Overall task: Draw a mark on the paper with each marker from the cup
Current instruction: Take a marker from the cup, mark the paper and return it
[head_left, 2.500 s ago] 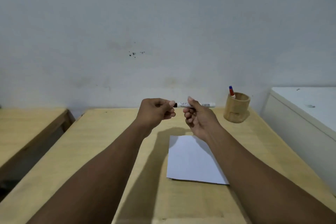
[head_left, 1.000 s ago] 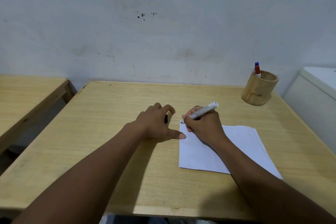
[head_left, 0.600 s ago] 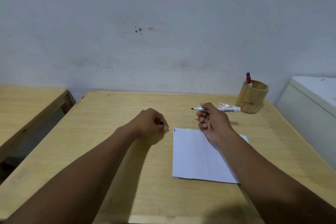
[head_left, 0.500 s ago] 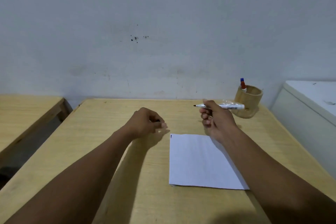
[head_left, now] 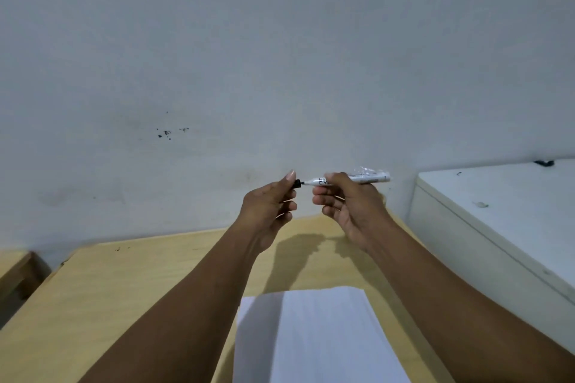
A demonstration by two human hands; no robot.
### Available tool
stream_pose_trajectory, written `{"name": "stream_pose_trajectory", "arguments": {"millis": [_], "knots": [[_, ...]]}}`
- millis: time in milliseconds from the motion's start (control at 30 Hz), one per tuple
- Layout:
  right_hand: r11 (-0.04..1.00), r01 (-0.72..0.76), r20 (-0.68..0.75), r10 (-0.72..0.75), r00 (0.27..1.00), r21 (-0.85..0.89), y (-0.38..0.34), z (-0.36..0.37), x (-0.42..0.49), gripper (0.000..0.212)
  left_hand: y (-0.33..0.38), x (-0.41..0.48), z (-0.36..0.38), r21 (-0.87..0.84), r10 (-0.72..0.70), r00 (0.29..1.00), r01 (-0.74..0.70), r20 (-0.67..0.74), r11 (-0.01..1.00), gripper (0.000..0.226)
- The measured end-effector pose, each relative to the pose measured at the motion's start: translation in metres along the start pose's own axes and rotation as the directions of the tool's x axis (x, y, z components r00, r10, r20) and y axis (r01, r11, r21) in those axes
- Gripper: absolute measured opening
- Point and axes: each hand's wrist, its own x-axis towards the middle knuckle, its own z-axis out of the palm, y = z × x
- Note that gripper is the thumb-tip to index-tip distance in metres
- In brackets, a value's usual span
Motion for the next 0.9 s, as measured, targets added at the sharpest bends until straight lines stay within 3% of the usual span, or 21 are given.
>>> {"name": "stream_pose_trajectory", "arguments": {"millis": [267, 467, 633, 767, 833, 900], "knots": [[0.998, 0.047, -0.006, -0.047, 0.999, -0.038, -0.004, -0.027, 0.015, 0.006, -0.007, 0.019, 0.037, 0.094, 0.081, 0.996, -0.078, -0.037, 0.993, 0.025], [1.000, -0.004, 0.049, 0.003, 0.999, 0.001, -0.003, -0.035, 0.026, 0.012, -0.005, 0.027, 0.045, 0.080, 0.026, 0.999, -0.029, 0.034, 0.996, 0.025], [0.982, -0.079, 0.115, 0.100, 0.988, -0.169, -0.022, -0.046, 0.041, 0.023, -0.001, 0.039, 0.049, 0.170, 0.119, 0.992, -0.123, 0.034, 0.978, 0.025], [0.950, -0.149, -0.198, 0.096, 0.975, -0.276, -0.049, -0.085, 0.054, 0.053, 0.018, 0.054, 0.059, 0.346, 0.322, 0.946, -0.313, 0.035, 0.884, 0.020], [0.920, -0.167, -0.316, 0.051, 0.947, -0.355, -0.057, -0.109, 0.056, 0.046, 0.023, 0.061, 0.067, 0.484, 0.376, 0.922, -0.373, 0.095, 0.792, 0.021], [0.880, -0.179, -0.335, 0.025, 0.942, -0.440, -0.061, -0.125, 0.054, 0.037, 0.023, 0.066, 0.077, 0.604, 0.395, 0.907, -0.399, 0.147, 0.690, 0.021]]}}
